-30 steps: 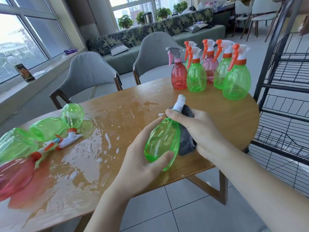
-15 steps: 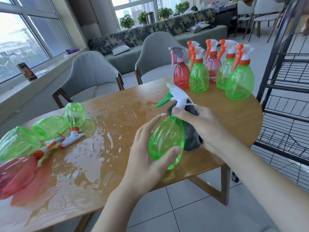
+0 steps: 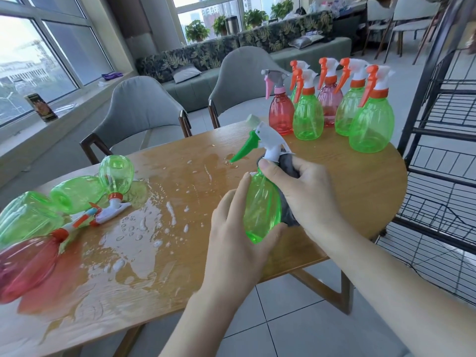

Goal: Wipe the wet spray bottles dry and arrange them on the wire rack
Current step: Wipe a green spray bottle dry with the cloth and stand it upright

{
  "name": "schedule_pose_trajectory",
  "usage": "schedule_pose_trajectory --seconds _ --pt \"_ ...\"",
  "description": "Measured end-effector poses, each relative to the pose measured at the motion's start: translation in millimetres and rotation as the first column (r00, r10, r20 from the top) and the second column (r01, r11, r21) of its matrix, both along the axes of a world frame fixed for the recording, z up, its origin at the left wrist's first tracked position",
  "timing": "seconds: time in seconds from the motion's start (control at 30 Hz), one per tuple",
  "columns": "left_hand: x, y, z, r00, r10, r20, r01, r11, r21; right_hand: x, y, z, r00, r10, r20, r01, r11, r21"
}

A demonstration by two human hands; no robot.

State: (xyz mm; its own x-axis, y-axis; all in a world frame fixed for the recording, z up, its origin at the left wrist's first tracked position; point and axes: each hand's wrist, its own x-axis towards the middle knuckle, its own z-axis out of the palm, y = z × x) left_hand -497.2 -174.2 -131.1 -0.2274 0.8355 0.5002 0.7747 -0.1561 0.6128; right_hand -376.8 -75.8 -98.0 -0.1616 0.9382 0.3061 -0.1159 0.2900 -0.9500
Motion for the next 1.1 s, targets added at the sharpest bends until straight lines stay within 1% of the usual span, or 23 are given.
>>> schedule_pose_trajectory --seconds 0.07,0.13,0.2,0.27,0.3,0.37,0.43,0.5,0.57,0.63,0.77,0.87,0.9,0.97,1.03,1.1 --pt "-3.8 -0.4 0.9 1.0 -0.019 -0.009 0.019 1.0 0.005 3.7 2.4 1.6 1.0 0.02 0.002 -0.02 1.0 -0.003" --pt "-13.4 -1.0 7.4 0.994 -0.104 0.045 0.105 0.994 -0.022 9.5 4.5 5.8 0.991 0.098 -0.09 -0.106 0.991 -0.079" --pt "-23.6 -1.1 13.3 0.966 -0.203 0.158 0.215 0.975 -0.06 14.7 6.8 9.7 0.97 0.19 -0.15 -0.211 0.967 -0.141" --pt "-27.2 -1.2 16.6 0.925 -0.255 0.281 0.293 0.951 -0.102 14.2 7.4 10.5 0.963 0.228 -0.14 -0.248 0.958 -0.145" --pt "-26.9 -1.3 17.4 0.91 -0.263 0.321 0.312 0.944 -0.111 11.8 7.1 10.0 0.969 0.211 -0.127 -0.228 0.965 -0.131" --pt "-24.2 0.0 15.5 0.913 -0.252 0.321 0.3 0.947 -0.111 6.9 7.1 7.1 0.99 0.12 -0.074 -0.126 0.988 -0.087" --pt "-16.7 2.3 13.1 0.95 -0.2 0.239 0.23 0.968 -0.104 5.7 4.9 5.4 1.0 0.005 0.009 -0.005 1.0 -0.022" --pt "-8.5 5.3 10.1 0.981 -0.119 0.153 0.132 0.988 -0.079 7.8 0.1 7.2 0.989 -0.105 0.107 0.098 0.993 0.064" --pt "-5.1 7.5 8.0 0.987 -0.086 0.132 0.096 0.993 -0.066 10.4 -4.7 7.8 0.968 -0.184 0.171 0.158 0.976 0.153" --pt "-7.6 8.8 8.1 0.985 -0.096 0.145 0.107 0.992 -0.069 11.0 -7.7 4.7 0.965 -0.206 0.16 0.172 0.964 0.201" --pt "-14.9 9.3 9.4 0.973 -0.121 0.199 0.139 0.987 -0.077 11.0 -15.4 0.6 0.964 -0.237 0.121 0.204 0.95 0.237" --pt "-17.8 8.3 8.1 0.954 -0.162 0.251 0.186 0.98 -0.074 10.1 -15.1 -2.4 0.961 -0.274 0.048 0.251 0.929 0.271" --pt "-19.0 8.1 7.4 0.946 -0.174 0.271 0.201 0.977 -0.074 9.4 -14.0 -3.9 0.957 -0.288 0.035 0.266 0.919 0.292" --pt "-20.7 7.4 7.0 0.94 -0.19 0.284 0.221 0.972 -0.078 7.7 -12.1 -5.0 0.938 -0.344 0.052 0.298 0.871 0.39" --pt "-20.4 7.4 7.5 0.944 -0.193 0.268 0.223 0.971 -0.087 6.4 -11.6 -2.7 0.914 -0.397 0.083 0.295 0.792 0.535" --pt "-18.3 7.9 7.9 0.948 -0.19 0.256 0.221 0.971 -0.097 6.2 -10.4 0.4 0.901 -0.418 0.115 0.239 0.701 0.672"
